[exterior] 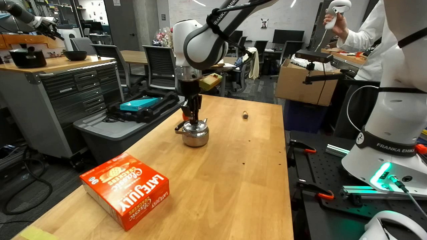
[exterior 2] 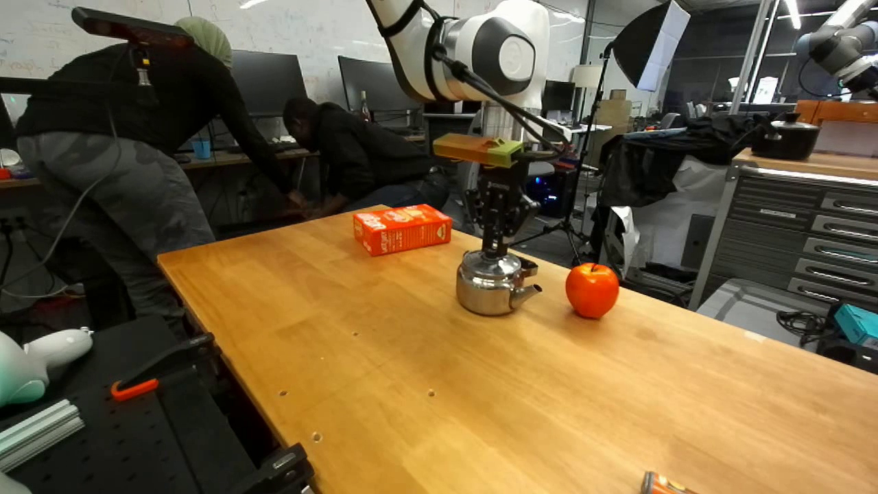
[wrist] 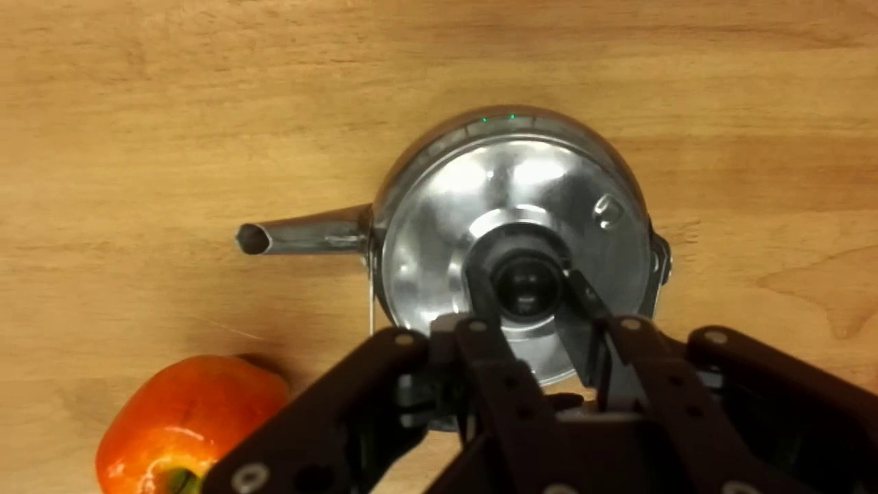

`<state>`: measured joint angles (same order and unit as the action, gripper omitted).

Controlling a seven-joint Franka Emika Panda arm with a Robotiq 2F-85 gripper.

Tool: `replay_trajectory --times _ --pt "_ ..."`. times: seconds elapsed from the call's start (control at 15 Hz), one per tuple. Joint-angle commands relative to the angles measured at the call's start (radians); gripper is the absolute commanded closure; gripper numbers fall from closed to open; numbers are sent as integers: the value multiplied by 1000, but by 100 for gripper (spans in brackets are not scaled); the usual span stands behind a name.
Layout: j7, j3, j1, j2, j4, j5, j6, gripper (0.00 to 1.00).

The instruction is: Pick up the lid and put it on the kettle

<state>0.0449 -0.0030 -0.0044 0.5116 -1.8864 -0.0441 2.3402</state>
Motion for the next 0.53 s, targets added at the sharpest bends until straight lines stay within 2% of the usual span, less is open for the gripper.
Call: replay_trajectory --times 0.0,0.2,0.27,0.33,0.47 --pt "-12 -11 10 -48 -74 -21 38 93" --pt "-11 -13 11 -64 -101 -33 44 93" --pt "-12 -14 11 -69 -109 -38 49 61" --pt "-11 -15 12 -73 -116 -42 50 46" --pt "-16 -13 9 -89 -137 -46 48 32"
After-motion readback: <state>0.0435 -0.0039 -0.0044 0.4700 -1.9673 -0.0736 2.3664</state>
